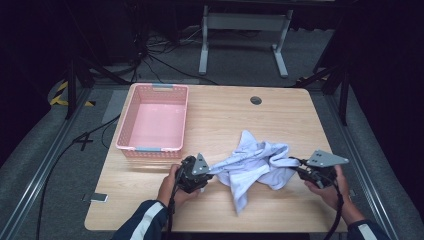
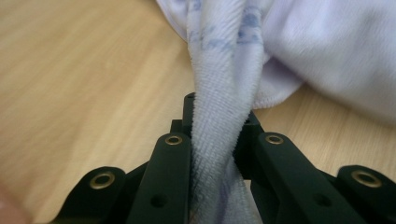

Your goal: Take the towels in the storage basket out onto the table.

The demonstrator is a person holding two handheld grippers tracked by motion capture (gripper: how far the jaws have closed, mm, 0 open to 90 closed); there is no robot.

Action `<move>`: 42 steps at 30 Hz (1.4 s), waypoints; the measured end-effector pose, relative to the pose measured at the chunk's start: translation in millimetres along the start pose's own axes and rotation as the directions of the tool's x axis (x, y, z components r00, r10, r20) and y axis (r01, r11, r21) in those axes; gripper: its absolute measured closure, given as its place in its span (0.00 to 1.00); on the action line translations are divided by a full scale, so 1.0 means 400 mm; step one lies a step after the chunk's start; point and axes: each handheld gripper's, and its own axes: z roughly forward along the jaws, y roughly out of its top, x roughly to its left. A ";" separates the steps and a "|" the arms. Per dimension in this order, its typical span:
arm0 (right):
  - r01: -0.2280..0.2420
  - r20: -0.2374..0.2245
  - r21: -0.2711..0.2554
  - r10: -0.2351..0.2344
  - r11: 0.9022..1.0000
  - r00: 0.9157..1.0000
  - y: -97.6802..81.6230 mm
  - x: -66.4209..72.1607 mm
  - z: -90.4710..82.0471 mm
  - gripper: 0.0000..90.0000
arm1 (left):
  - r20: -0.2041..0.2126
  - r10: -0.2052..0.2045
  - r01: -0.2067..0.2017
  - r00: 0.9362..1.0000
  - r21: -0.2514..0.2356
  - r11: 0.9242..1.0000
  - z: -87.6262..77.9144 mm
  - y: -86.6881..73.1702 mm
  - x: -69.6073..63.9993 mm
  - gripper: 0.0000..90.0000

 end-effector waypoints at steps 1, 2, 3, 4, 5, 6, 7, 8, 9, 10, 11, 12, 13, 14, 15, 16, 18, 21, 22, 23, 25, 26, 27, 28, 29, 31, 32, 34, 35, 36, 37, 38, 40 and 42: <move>-0.025 0.023 -0.010 0.025 1.000 0.999 -0.003 -0.018 -0.012 0.87 | -0.019 -0.005 0.005 1.000 -0.010 1.000 -0.018 -0.003 0.007 0.89; -0.042 0.071 -0.022 0.043 0.999 0.997 -0.007 -0.036 -0.025 0.87 | -0.025 -0.015 0.014 1.000 -0.024 1.000 -0.032 -0.007 0.014 0.89; -0.058 0.122 -0.037 0.062 0.998 0.991 -0.015 -0.058 -0.041 0.87 | -0.025 -0.025 0.025 0.999 -0.035 0.999 -0.042 -0.010 0.019 0.89; -0.058 0.122 -0.037 0.062 0.998 0.991 -0.015 -0.058 -0.041 0.87 | -0.034 -0.029 0.028 0.999 -0.041 0.999 -0.055 -0.013 0.024 0.89; -0.063 0.154 -0.038 0.068 0.997 0.986 -0.019 -0.069 -0.047 0.87 | -0.055 -0.024 0.022 0.998 -0.043 0.999 -0.067 -0.016 0.028 0.89; -0.069 0.180 -0.039 0.075 0.997 0.981 -0.025 -0.080 -0.051 0.87 | -0.064 -0.028 0.026 0.998 -0.037 0.999 -0.078 -0.021 0.031 0.89; -0.083 0.199 -0.034 0.088 0.996 0.976 -0.031 -0.090 -0.055 0.87 | -0.065 -0.042 0.040 0.997 -0.036 0.999 -0.089 -0.028 0.035 0.89; -0.108 0.208 -0.030 0.111 0.994 0.972 -0.041 -0.105 -0.056 0.86 | -0.065 -0.045 0.043 0.997 -0.036 0.998 -0.094 -0.035 0.038 0.89; -0.131 0.204 -0.031 0.135 0.991 0.970 -0.050 -0.117 -0.057 0.86 | -0.057 -0.048 0.047 0.997 -0.029 0.998 -0.097 -0.041 0.038 0.88; -0.148 0.198 -0.032 0.151 0.989 0.969 -0.058 -0.127 -0.057 0.85 | -0.049 -0.043 0.042 0.998 -0.019 0.999 -0.099 -0.045 0.034 0.88; -0.149 0.198 -0.027 0.151 0.989 0.969 -0.062 -0.133 -0.056 0.85 | -0.052 -0.032 0.032 0.998 -0.006 0.999 -0.099 -0.049 0.026 0.87; -0.137 0.202 -0.018 0.138 0.990 0.970 -0.064 -0.134 -0.051 0.85 | -0.050 -0.030 0.030 0.998 0.007 1.000 -0.098 -0.050 0.020 0.87; -0.132 0.194 -0.013 0.132 0.991 0.972 -0.065 -0.132 -0.046 0.84 | -0.051 -0.023 0.024 0.998 0.019 1.000 -0.096 -0.052 0.016 0.85; -0.121 0.192 -0.014 0.122 0.993 0.974 -0.066 -0.129 -0.043 0.84 | -0.051 -0.025 0.026 0.998 0.024 0.999 -0.096 -0.055 0.014 0.82; -0.122 0.181 -0.020 0.123 0.992 0.976 -0.066 -0.126 -0.041 0.84 | -0.043 -0.030 0.031 0.999 0.019 0.999 -0.095 -0.057 0.013 0.76; -0.118 0.168 -0.024 0.121 0.993 0.978 -0.066 -0.125 -0.041 0.84 | -0.026 -0.038 0.039 0.999 0.016 0.999 -0.097 -0.062 0.010 0.74; -0.111 0.142 -0.045 0.116 0.993 0.983 -0.061 -0.117 -0.046 0.85 | -0.017 -0.028 0.028 0.999 0.002 1.000 -0.103 -0.064 0.004 0.75; -0.107 0.096 -0.041 0.110 0.993 0.989 -0.053 -0.110 -0.048 0.78 | -0.014 -0.036 0.036 0.999 -0.005 0.999 -0.106 -0.061 -0.001 0.71; -0.098 0.092 -0.028 0.100 0.995 0.991 -0.052 -0.106 -0.044 0.74 | -0.015 -0.031 0.031 0.999 -0.003 1.000 -0.105 -0.060 -0.003 0.71; -0.096 0.096 -0.020 0.097 0.995 0.991 -0.053 -0.103 -0.042 0.71 | -0.016 -0.032 0.031 0.999 -0.012 0.999 -0.105 -0.058 -0.007 0.73; -0.113 0.074 0.011 0.112 0.994 0.991 -0.057 -0.098 -0.038 0.55 | -0.003 -0.026 0.026 1.000 -0.020 0.999 -0.107 -0.052 -0.016 0.70; -0.110 0.069 0.035 0.108 0.993 0.992 -0.059 -0.097 -0.038 0.51 | -0.004 -0.023 0.023 1.000 -0.027 0.999 -0.105 -0.048 -0.025 0.66; -0.110 0.069 0.035 0.108 0.993 0.992 -0.059 -0.097 -0.038 0.51 | -0.004 -0.023 0.023 1.000 -0.027 0.999 -0.105 -0.048 -0.025 0.59; -0.110 0.062 0.047 0.107 0.993 0.992 -0.061 -0.093 -0.037 0.47 | -0.001 -0.024 0.024 1.000 -0.026 0.999 -0.104 -0.041 -0.037 0.59; -0.111 0.034 0.062 0.109 0.992 0.994 -0.060 -0.090 -0.039 0.41 | -0.004 -0.025 0.024 1.000 -0.039 0.999 -0.103 -0.037 -0.047 0.53; -0.143 0.028 0.046 0.142 0.989 0.989 -0.052 -0.086 -0.051 0.32 | -0.013 -0.017 0.016 1.000 -0.079 0.997 -0.108 -0.028 -0.068 0.48; -0.167 0.015 0.030 0.166 0.986 0.986 -0.047 -0.086 -0.058 0.31 | -0.003 -0.020 0.020 1.000 -0.098 0.995 -0.110 -0.023 -0.078 0.48; -0.178 0.002 0.004 0.178 0.984 0.984 -0.033 -0.084 -0.077 0.27 | 0.017 -0.016 0.018 1.000 -0.119 0.993 -0.106 -0.014 -0.099 0.44; -0.173 0.004 -0.009 0.173 0.985 0.985 -0.025 -0.079 -0.087 0.26 | 0.019 0.005 -0.003 1.000 -0.109 0.994 -0.099 -0.009 -0.111 0.41; -0.161 0.013 -0.023 0.161 0.987 0.987 -0.016 -0.073 -0.098 0.25 | 0.027 -0.005 0.008 1.000 -0.107 0.994 -0.090 -0.006 -0.120 0.38; -0.145 0.018 -0.038 0.146 0.989 0.989 -0.008 -0.065 -0.104 0.24 | 0.048 0.000 0.005 0.999 -0.103 0.995 -0.081 -0.003 -0.125 0.35; -0.128 0.021 -0.052 0.129 0.990 0.991 0.000 -0.058 -0.110 0.24 | 0.064 -0.004 0.010 0.998 -0.097 0.995 -0.070 -0.001 -0.134 0.34; -0.104 0.016 -0.067 0.106 0.992 0.994 0.014 -0.041 -0.116 0.26 | 0.065 0.011 -0.005 0.998 -0.093 0.996 -0.039 0.005 -0.153 0.34; -0.087 -0.018 -0.062 0.086 0.994 0.996 0.021 -0.024 -0.109 0.28 | 0.039 0.027 -0.025 0.999 -0.060 0.998 -0.008 0.013 -0.169 0.35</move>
